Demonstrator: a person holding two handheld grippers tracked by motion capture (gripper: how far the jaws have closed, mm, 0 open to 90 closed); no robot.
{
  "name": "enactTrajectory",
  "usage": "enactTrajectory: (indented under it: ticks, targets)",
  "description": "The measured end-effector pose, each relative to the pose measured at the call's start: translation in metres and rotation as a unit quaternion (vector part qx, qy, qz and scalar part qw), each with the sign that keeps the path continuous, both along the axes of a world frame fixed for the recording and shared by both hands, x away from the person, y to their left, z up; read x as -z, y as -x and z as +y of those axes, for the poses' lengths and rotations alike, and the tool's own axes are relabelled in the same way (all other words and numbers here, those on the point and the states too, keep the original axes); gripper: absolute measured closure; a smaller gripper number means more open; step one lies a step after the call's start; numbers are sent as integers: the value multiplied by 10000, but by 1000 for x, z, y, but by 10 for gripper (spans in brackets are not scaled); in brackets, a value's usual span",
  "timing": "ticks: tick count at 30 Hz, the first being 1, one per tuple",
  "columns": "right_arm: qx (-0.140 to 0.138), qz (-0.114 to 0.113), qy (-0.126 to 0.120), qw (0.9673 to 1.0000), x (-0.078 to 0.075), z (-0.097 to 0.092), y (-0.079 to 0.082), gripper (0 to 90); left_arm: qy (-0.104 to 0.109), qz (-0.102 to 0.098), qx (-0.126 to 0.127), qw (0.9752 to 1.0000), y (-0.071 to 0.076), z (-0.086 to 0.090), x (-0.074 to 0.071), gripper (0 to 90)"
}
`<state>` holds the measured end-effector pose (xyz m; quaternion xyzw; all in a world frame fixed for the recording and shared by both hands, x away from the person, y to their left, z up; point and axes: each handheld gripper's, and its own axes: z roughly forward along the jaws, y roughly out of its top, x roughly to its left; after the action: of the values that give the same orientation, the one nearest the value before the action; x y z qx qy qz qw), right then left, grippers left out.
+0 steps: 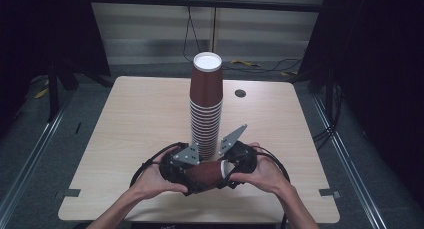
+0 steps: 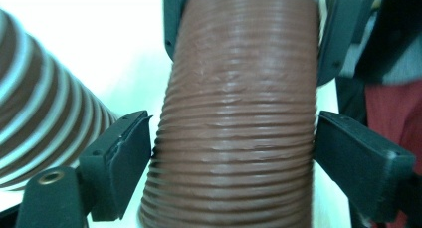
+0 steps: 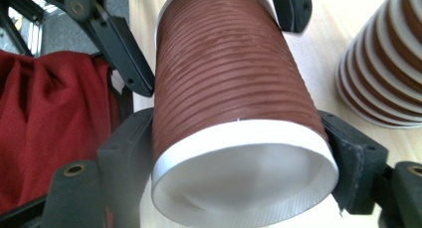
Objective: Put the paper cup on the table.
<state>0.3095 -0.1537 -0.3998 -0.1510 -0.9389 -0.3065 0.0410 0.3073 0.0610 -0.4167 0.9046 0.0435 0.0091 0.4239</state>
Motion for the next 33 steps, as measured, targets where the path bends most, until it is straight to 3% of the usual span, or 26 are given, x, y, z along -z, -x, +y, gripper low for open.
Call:
enactTrajectory:
  ticks: [8,21,26,33]
  targets:
    - [168,69,-65,9998,0,-8,1,236,375,80,-220,9990,-3,11,-2,160]
    - [545,-4,-250,9982,5,-27,-2,235,571,90,-430,9974,-3,25,2,163]
    - [643,-15,-444,9969,3,-33,-3,235,722,67,-623,9954,-6,34,2,164]
    - [767,-64,-764,9941,2,-41,-4,234,1133,195,-763,9904,-8,45,2,159]
